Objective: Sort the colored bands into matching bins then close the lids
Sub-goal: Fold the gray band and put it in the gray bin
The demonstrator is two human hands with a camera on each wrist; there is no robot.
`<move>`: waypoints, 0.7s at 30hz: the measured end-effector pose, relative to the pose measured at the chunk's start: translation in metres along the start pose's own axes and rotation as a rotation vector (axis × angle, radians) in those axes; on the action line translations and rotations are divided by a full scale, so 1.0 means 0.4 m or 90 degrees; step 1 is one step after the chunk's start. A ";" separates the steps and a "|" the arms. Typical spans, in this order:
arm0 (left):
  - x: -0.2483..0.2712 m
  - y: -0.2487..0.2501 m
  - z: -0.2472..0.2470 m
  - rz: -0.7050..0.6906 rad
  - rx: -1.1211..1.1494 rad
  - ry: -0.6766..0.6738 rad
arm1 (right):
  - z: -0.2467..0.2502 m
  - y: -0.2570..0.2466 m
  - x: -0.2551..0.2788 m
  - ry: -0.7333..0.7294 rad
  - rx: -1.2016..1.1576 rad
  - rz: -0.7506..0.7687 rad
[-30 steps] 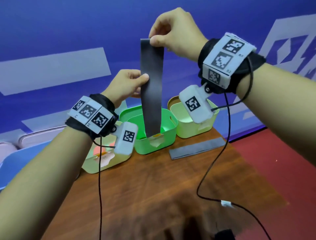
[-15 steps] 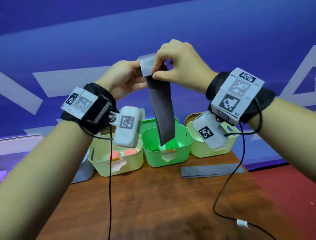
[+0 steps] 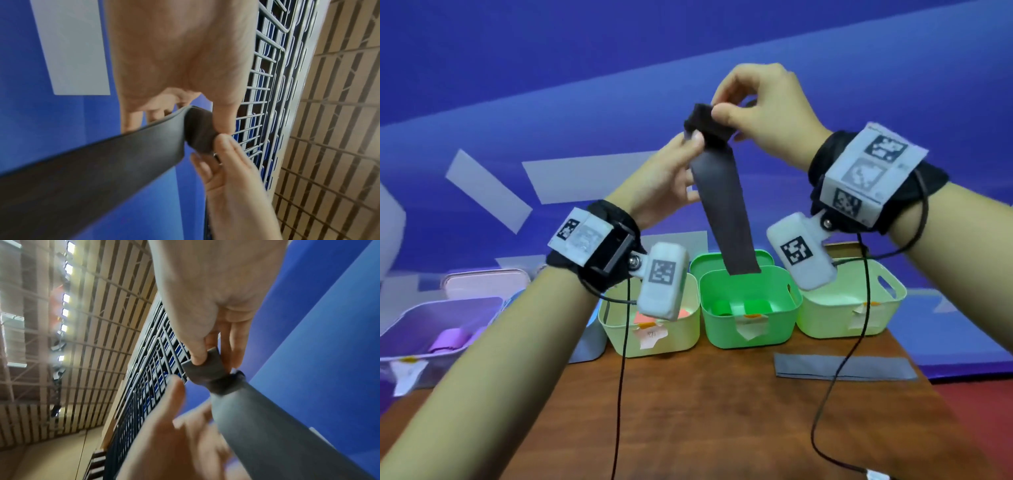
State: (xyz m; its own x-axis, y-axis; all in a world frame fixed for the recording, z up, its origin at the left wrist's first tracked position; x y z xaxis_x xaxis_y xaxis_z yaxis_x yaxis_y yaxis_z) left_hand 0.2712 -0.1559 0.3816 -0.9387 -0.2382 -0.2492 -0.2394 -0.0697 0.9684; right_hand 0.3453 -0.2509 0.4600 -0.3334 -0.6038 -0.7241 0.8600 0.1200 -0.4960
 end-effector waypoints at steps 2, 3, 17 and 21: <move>0.001 -0.039 0.016 0.007 -0.023 0.017 | 0.001 0.000 -0.041 0.006 -0.013 -0.039; 0.002 -0.056 0.023 0.016 -0.039 0.029 | -0.002 0.000 -0.058 -0.002 -0.002 -0.051; 0.041 -0.116 0.102 0.166 0.040 0.127 | -0.057 0.040 -0.041 0.007 -0.005 -0.028; 0.035 -0.083 0.108 0.131 0.116 0.136 | -0.115 0.023 0.023 -0.042 0.043 0.076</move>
State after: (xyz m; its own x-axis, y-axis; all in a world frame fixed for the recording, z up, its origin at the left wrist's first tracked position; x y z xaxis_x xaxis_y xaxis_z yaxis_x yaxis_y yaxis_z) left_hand 0.2553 -0.1152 0.3462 -0.9034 -0.4281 -0.0257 -0.1083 0.1700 0.9795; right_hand 0.3326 -0.2189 0.4268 -0.2037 -0.6391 -0.7416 0.9165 0.1419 -0.3741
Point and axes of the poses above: each hand's wrist, its own x-axis away from the middle knuckle, its own z-axis out of the back of the hand, y = z × x, the point moved 6 cm from there along -x, towards the middle knuckle, and after that the axes turned 1 degree about -y, right-handed, at the moved point
